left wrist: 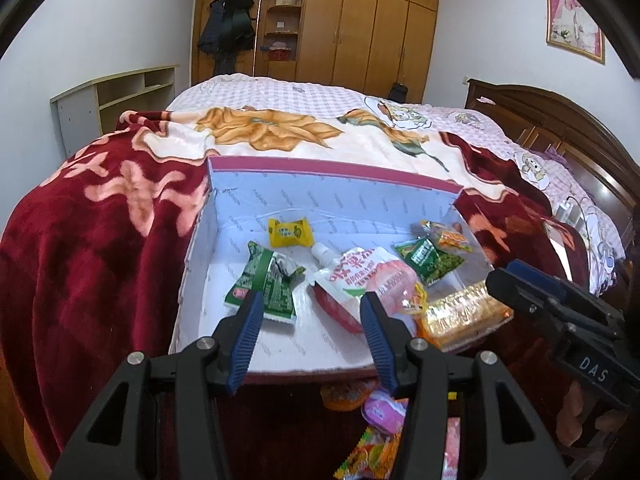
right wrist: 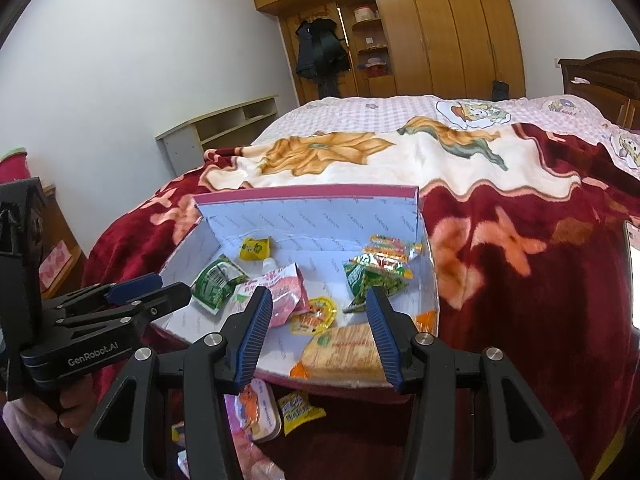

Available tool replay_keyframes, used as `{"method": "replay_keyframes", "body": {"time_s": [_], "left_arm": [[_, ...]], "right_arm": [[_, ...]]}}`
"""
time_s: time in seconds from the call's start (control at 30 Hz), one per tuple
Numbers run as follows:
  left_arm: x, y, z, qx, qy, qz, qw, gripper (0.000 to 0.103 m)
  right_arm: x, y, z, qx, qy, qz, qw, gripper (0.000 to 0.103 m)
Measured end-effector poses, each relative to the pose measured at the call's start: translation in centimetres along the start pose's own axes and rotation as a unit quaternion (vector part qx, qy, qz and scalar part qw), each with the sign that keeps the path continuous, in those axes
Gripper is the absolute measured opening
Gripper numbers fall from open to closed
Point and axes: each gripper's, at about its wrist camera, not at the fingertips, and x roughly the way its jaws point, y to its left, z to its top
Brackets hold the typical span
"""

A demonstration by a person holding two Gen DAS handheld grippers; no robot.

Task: Organize snacks
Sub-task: 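Withdraw both grippers from the box back toward the snack pile, then grasp the round orange snack with the left gripper while the right reaches a yellow packet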

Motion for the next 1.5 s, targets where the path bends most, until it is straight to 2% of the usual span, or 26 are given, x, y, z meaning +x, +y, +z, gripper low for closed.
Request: {"method": "replay_keyframes", "body": {"time_s": [0.67,1.0,1.43,1.5], "left_arm": [[-0.9,-0.3,-3.7,-0.004,0.045,-0.031,0.9985,0.053],[0.7,-1.1,-5.3,0.005,0.072,-0.034,0.9968,0.053],[2.7,-0.6,-6.0,-0.009,0.079,-0.041,0.9960,0.053],[3.1,-0.5,-6.1,-0.011,0.078,-0.044,0.9959,0.049]], "right_arm": [[-1.7,0.0,-2.8,0.019,0.023,0.012,0.999,0.050],[-2.3,0.1,-4.3,0.023,0.042,0.018,0.999,0.050],[-1.6,-0.6,-5.5,0.040,0.065,0.024,0.997,0.050],[-1.4,-0.6,-5.6,0.040,0.067,0.025,0.997,0.050]]}}
